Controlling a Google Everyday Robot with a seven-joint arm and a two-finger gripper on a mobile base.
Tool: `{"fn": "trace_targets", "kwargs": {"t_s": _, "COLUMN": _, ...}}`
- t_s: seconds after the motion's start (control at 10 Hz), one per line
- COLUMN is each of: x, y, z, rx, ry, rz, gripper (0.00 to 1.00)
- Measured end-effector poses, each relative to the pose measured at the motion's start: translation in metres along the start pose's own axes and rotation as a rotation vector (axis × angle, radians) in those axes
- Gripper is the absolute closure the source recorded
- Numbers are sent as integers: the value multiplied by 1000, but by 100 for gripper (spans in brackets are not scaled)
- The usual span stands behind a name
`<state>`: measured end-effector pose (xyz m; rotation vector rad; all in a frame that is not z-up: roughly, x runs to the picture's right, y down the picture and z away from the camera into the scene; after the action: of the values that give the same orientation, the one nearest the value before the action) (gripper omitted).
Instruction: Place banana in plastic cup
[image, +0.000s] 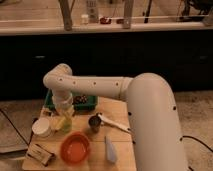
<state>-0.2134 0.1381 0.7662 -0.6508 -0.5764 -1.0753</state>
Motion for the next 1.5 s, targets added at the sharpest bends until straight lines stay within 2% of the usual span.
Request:
{"fn": "trace_targets", "kwargs": {"t_s": 1.0, "x": 4, "y": 1, "z": 5, "rx": 1, "ry": -14, "rz": -14, "gripper": 20}}
{"fn": "trace_targets", "kwargs": {"t_s": 1.5, "x": 10, "y": 0, "z": 3, "rx": 7, "ry": -11, "rz": -47, "gripper": 20}}
